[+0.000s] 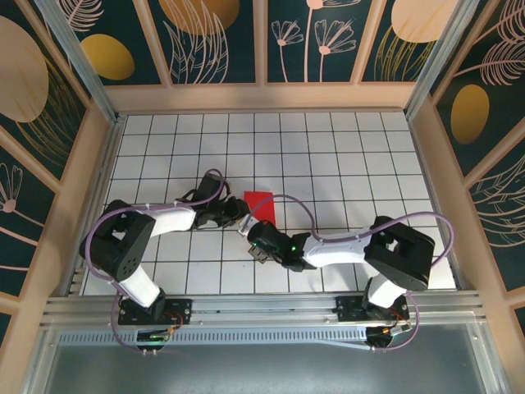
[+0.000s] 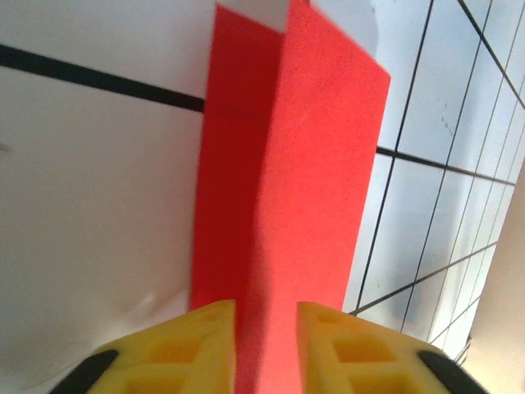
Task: Fold a paper plane with a square sheet of paper (fold left side to right side)
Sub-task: Third fold the triangle at the center of the table.
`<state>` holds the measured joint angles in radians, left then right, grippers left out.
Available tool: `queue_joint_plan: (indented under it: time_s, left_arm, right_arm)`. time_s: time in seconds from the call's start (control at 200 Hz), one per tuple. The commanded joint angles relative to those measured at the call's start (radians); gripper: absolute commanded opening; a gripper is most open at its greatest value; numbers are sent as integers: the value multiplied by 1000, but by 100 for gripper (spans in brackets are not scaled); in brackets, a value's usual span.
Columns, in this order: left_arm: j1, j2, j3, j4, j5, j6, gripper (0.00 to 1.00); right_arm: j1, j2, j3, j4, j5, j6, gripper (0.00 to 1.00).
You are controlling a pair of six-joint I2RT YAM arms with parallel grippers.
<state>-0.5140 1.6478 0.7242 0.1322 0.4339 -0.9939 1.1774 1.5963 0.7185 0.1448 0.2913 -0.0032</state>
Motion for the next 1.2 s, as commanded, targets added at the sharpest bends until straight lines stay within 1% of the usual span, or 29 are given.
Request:
queue_joint_plan:
  time_s: [0.0,0.08,0.145,0.24,0.38,0.445,0.56,0.631,0.651,0.816,0.961,1.191]
  left_arm:
    - [52,-75,20,-102,-31,78,30]
    - [80,-116,20,-144,-51,112,33]
    - [86,-135,35,-174,-70,150,32]
    - [85,-138,64,-188,-57,195,26]
    - [83,-91,92,-143,13,210,13]
    - [75,-54,115,-137,35,213,9]
    - [37,22,171,-148,45,232,5]
    - [14,59,209,-156,46,240,4]
    - [6,93,220,-158,46,243,4]
    - [-32,194,287,-169,46,251,1]
    - [-44,240,302,-171,41,255,0]
    - [-46,265,293,-177,22,267,0]
  right_arm:
    - [-53,-55,-22,-24,-165,83,0]
    - [-105,-67,-35,-11,-293,129,0]
    - [-141,-70,-47,11,-393,166,0]
    - [-170,-58,-56,36,-499,205,0]
    - [-193,-25,-57,81,-612,247,0]
    - [-200,-15,-55,93,-638,261,0]
    - [-210,-8,-53,96,-662,271,0]
    - [-218,-5,-56,100,-684,279,0]
    - [-221,-4,-57,101,-690,279,0]
    - [-236,-6,-75,110,-705,292,0]
    - [-243,-10,-83,110,-708,295,0]
    - [-257,-7,-91,116,-716,308,0]
